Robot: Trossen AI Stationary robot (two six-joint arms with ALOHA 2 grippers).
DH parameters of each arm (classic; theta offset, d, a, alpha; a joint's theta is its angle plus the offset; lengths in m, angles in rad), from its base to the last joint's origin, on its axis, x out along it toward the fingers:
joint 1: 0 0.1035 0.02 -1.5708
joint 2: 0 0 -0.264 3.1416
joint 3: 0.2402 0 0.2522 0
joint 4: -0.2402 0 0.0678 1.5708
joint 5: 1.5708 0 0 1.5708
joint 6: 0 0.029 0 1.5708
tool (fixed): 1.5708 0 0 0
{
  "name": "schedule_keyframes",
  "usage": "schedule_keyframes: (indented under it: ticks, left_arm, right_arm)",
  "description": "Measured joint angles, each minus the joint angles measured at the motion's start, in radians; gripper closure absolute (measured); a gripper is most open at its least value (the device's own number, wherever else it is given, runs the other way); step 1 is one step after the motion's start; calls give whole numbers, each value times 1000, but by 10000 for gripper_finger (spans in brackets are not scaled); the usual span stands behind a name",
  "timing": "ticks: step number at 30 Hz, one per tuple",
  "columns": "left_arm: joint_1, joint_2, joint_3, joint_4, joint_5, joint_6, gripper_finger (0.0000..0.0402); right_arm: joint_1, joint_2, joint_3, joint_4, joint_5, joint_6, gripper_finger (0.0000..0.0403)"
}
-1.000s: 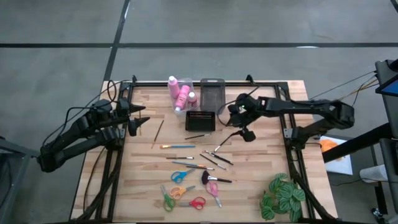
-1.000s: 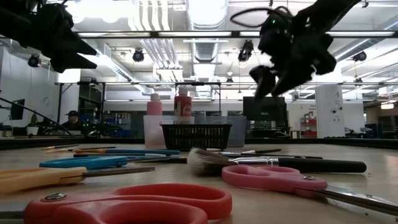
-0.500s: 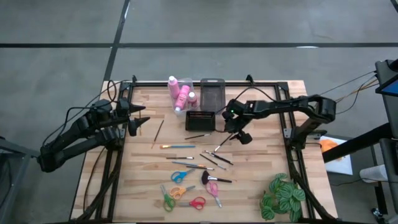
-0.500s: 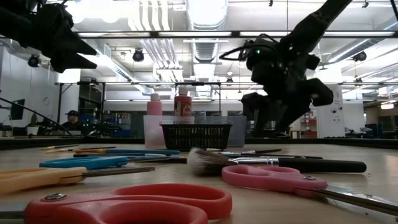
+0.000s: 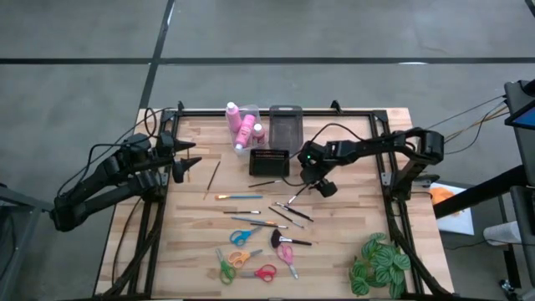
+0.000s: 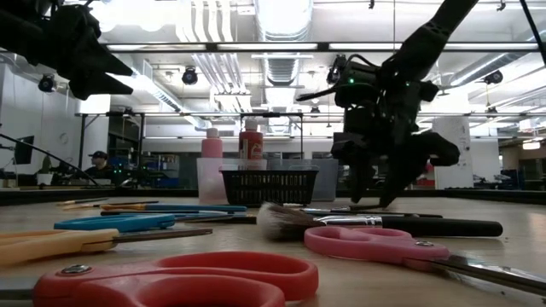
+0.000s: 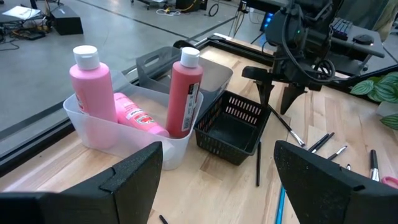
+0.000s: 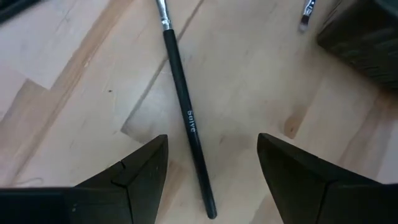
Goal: Pick & Place Paint Supplies
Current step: Put the black paint brush into the gray bin
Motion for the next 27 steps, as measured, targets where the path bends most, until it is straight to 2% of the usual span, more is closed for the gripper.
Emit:
schedule_keyframes:
  ticks: [18, 22, 27]
  left_arm:
    - [0, 0, 0, 0, 0, 0, 91]
    - [0, 0, 0, 0, 0, 0, 91]
    - [0, 0, 0, 0, 0, 0, 91]
  right_arm:
    - [4, 26, -14, 23, -20, 77, 163]
    - [5, 29, -15, 21, -20, 77, 190]
    - [6, 29, -16, 19, -21, 78, 252]
